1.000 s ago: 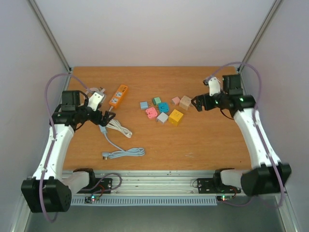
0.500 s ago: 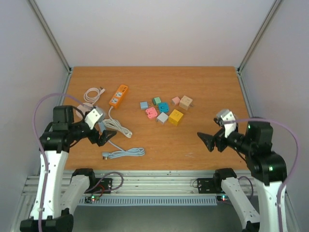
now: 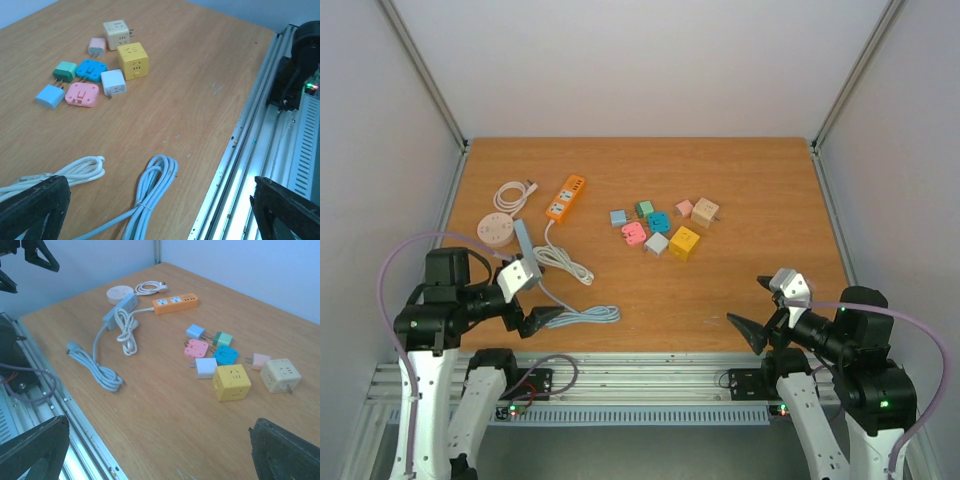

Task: Pull the plug off the socket
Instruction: Reset both arms

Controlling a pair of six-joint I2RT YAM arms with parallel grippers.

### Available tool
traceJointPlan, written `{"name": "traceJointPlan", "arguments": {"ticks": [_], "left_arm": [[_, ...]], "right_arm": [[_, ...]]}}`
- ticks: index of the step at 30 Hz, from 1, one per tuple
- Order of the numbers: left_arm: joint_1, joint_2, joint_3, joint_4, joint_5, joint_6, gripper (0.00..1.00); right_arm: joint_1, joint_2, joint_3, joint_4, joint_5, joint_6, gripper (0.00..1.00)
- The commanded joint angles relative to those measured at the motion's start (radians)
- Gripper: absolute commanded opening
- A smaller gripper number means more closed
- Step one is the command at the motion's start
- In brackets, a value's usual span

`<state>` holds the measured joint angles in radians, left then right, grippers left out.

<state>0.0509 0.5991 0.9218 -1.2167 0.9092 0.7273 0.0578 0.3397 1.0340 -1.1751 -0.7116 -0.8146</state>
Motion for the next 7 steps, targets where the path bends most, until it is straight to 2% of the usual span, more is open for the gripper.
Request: {"name": "traceJointPlan", "arguments": {"ticks": [1,7], "left_arm": [[0.004,-0.016,0.005,-0.059,0.077,0.098,1.0],[0.004,-0.009,0.001,-0.085,0.101,0.141,0.99]], "right_arm": [[-0.008,-0.023,-0.032,-0.007,-0.041,-0.028,0.98],[-0.007,-0.039,-0.058,0.008,-0.043,-0.026,0.98]]}}
